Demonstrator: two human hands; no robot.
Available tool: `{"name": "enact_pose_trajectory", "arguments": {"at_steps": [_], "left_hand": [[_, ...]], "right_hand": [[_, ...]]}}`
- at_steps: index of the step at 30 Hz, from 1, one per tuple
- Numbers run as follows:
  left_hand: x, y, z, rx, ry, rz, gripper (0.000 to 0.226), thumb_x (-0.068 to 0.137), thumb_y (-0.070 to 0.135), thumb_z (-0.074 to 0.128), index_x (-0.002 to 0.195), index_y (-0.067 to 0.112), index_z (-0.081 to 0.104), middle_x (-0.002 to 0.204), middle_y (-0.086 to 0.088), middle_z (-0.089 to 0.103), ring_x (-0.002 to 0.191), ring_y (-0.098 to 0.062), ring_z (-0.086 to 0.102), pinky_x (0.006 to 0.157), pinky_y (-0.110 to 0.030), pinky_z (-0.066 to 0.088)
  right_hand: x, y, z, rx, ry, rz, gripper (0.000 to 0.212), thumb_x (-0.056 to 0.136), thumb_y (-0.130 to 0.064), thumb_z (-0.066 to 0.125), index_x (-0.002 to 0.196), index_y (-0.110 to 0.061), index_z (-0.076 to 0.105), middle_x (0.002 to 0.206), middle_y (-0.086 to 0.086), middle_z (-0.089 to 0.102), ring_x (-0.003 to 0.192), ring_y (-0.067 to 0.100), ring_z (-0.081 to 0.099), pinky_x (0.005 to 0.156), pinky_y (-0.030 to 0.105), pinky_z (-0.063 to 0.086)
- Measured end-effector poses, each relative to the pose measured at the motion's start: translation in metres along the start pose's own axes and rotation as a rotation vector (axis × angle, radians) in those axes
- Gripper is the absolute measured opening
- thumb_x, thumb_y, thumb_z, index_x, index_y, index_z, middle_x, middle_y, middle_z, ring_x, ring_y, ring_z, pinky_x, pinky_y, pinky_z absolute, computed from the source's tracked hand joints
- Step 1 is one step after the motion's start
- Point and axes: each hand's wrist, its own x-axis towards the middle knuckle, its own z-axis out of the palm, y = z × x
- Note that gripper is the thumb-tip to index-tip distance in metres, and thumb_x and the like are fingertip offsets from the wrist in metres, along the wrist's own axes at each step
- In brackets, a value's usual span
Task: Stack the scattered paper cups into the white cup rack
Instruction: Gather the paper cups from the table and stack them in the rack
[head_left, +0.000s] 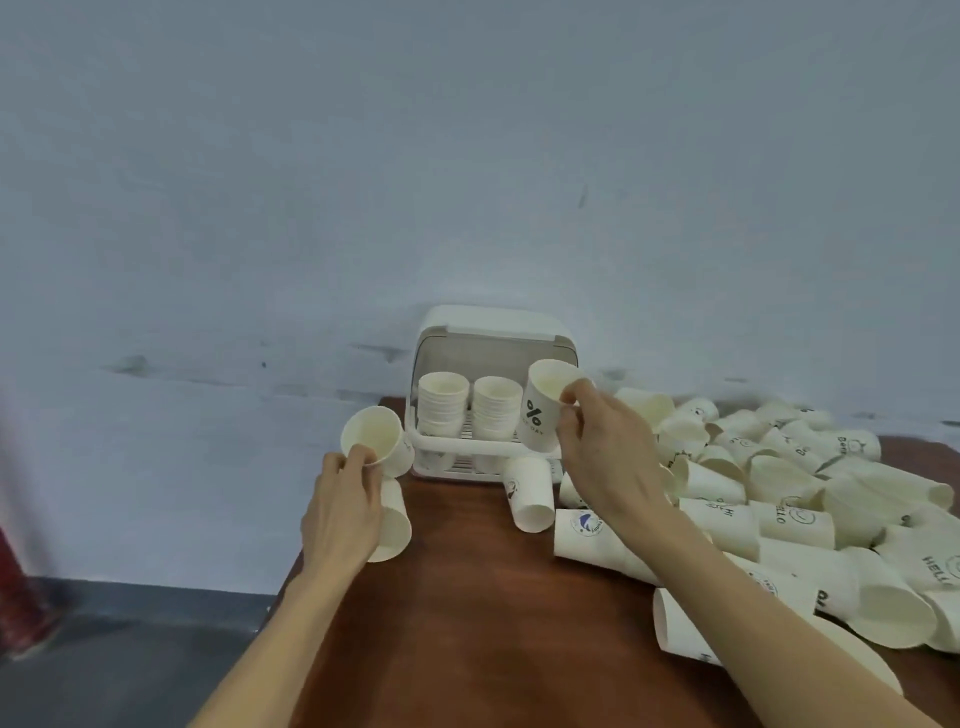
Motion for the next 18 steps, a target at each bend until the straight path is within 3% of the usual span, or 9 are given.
{"name": "enact_pose_trajectory", "arguments": {"at_steps": [7,12,18], "left_hand": [[-0.001,0.02,0.005,-0.039,0.089,0.055,0.02,0.1,0.024,0.037,0.112,0.016,0.05,0.108,-0.005,0.047,0.073,-0.026,0.052,0.062,-0.035,0.043],[0.009,0.029,0.005,-0.065,0.132,0.104,0.017,0.098,0.019,0.042,0.112,0.014,0.051,0.107,-0.008,0.049,0.074,-0.037,0.057,0.062,-0.04,0.046],[0.025,0.028,0.01,-0.047,0.217,0.133,0.017,0.097,0.017,0.047,0.111,0.012,0.054,0.105,-0.01,0.05,0.063,-0.029,0.052,0.055,-0.034,0.04]], "right_hand": [[0.023,-0.005,0.021,-0.026,-0.018,-0.01,0.013,0.089,-0.01,0.045,0.101,-0.01,0.051,0.076,0.009,0.06,0.07,0.035,0.054,0.061,0.044,0.048],[0.035,-0.007,0.029,-0.035,-0.049,-0.007,0.015,0.088,-0.007,0.045,0.101,-0.008,0.052,0.078,0.011,0.061,0.072,0.035,0.055,0.062,0.044,0.048],[0.056,-0.007,0.042,-0.054,-0.057,-0.003,0.014,0.09,-0.006,0.043,0.102,-0.007,0.05,0.085,0.011,0.062,0.073,0.035,0.054,0.061,0.042,0.047]]}}
